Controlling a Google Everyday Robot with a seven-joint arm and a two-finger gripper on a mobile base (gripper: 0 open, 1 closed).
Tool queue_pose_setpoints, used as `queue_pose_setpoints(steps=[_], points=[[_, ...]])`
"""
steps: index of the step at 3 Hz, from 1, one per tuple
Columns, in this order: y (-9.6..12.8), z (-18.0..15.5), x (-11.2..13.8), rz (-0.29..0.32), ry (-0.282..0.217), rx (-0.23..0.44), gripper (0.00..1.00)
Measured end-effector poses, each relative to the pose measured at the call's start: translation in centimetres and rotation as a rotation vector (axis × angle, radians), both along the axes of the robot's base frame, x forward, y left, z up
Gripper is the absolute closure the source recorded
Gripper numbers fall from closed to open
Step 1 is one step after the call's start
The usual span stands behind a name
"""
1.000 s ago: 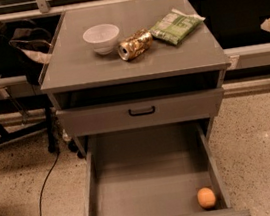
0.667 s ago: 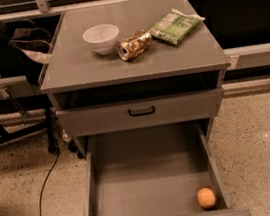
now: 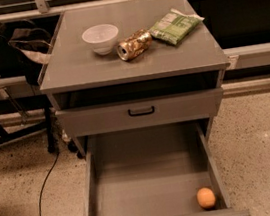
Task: Pick orange from middle drawer and place on counter
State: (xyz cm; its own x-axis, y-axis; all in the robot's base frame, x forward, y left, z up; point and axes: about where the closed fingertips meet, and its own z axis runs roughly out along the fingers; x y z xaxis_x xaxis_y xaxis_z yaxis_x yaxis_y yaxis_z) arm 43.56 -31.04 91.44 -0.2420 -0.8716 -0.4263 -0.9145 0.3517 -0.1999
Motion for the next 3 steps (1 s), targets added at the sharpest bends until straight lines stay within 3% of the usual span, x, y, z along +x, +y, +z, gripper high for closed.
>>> queue_pose_setpoints(steps=[2,3], points=[[2.1,-6.1,0.6,-0.123,0.086,-0.044,0.0],[2.1,-6.1,0.6,-0.123,0.086,-0.043,0.0]])
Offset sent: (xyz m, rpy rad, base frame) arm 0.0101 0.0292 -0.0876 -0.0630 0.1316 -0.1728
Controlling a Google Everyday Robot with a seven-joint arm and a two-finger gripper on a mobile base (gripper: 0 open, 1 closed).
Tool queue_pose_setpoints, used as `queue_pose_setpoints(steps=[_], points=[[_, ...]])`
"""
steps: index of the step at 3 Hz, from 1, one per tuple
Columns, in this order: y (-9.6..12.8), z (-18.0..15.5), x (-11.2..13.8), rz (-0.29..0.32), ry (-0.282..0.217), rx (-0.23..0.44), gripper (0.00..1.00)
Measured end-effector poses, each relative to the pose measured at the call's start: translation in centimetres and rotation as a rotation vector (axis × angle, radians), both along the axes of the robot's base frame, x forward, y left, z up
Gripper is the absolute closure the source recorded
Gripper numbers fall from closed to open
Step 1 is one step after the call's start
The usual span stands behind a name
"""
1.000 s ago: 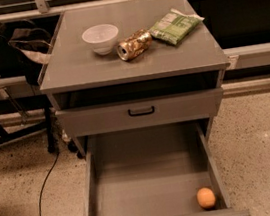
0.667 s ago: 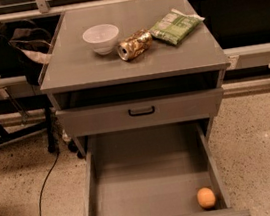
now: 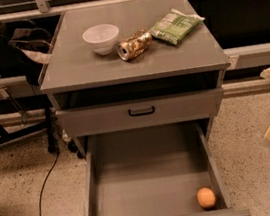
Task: Pick orange from middle drawer and place on counter
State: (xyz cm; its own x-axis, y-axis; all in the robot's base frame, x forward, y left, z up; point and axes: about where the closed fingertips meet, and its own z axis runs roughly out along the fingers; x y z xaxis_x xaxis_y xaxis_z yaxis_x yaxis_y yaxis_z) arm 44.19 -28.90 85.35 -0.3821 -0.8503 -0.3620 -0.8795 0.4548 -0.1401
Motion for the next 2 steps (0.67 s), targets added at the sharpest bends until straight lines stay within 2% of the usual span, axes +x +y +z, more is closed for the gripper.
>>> queue_pose_setpoints(steps=[1,2], points=[[0.3,-1.1,-0.2,0.043,-0.03,0.058,0.0],[0.4,-3.7,-0.6,0.061,-0.061,0.135,0.0]])
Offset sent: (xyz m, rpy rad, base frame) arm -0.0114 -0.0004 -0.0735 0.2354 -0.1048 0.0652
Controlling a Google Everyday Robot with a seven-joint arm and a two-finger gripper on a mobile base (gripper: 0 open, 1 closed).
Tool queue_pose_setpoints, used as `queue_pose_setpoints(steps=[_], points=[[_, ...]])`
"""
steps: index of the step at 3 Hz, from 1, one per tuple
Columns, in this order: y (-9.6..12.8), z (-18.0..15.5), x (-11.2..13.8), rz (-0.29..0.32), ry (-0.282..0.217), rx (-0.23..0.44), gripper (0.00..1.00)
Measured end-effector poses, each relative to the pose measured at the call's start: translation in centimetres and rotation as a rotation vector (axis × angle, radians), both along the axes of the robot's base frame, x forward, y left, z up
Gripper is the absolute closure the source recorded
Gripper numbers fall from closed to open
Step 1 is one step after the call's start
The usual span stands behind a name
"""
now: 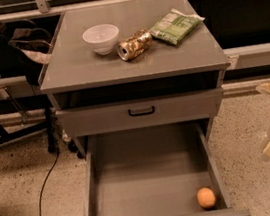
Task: Pick orange from middle drawer and place on counter
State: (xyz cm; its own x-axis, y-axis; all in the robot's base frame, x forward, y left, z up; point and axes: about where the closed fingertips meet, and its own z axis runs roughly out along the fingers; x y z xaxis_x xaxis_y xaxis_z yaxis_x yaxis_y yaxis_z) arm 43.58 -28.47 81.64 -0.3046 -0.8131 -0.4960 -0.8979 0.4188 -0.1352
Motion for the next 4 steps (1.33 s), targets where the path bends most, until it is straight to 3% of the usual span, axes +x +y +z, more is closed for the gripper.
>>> queue_pose_setpoints(steps=[1,2,3,4], points=[[0.2,-2.5,-0.3,0.008,-0.009,0.055,0.0],[0.8,-4.6,-0.8,0.003,0.0,0.067,0.0],[1.6,-6.6,-1.3,-0.08,-0.009,0.032,0.0],[1.6,-6.6,-1.3,-0.079,-0.009,0.032,0.0]])
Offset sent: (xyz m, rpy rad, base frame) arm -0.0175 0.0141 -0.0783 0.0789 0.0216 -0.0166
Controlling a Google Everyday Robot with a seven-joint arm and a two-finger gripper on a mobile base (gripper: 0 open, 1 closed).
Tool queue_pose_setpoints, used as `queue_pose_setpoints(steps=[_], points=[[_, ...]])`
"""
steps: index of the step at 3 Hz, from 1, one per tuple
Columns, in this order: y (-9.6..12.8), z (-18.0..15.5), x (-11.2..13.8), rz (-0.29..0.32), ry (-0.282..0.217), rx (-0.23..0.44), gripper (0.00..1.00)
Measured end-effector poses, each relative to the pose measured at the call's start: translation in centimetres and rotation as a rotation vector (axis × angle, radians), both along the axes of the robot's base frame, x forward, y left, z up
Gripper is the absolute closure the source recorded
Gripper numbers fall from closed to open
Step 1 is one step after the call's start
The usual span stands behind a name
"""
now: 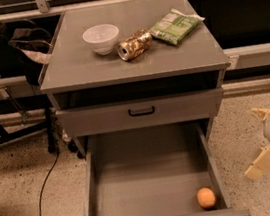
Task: Pick orange from middle drawer and place on counter
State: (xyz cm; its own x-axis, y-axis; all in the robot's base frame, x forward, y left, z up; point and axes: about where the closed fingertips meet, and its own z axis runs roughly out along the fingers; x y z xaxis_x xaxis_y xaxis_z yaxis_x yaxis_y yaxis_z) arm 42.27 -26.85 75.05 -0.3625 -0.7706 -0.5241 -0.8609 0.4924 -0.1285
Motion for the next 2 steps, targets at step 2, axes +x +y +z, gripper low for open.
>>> queue_pose_setpoints(steps=[2], points=[[0.4,-2.0,0.3,-0.053,-0.033,0.037,0.0]])
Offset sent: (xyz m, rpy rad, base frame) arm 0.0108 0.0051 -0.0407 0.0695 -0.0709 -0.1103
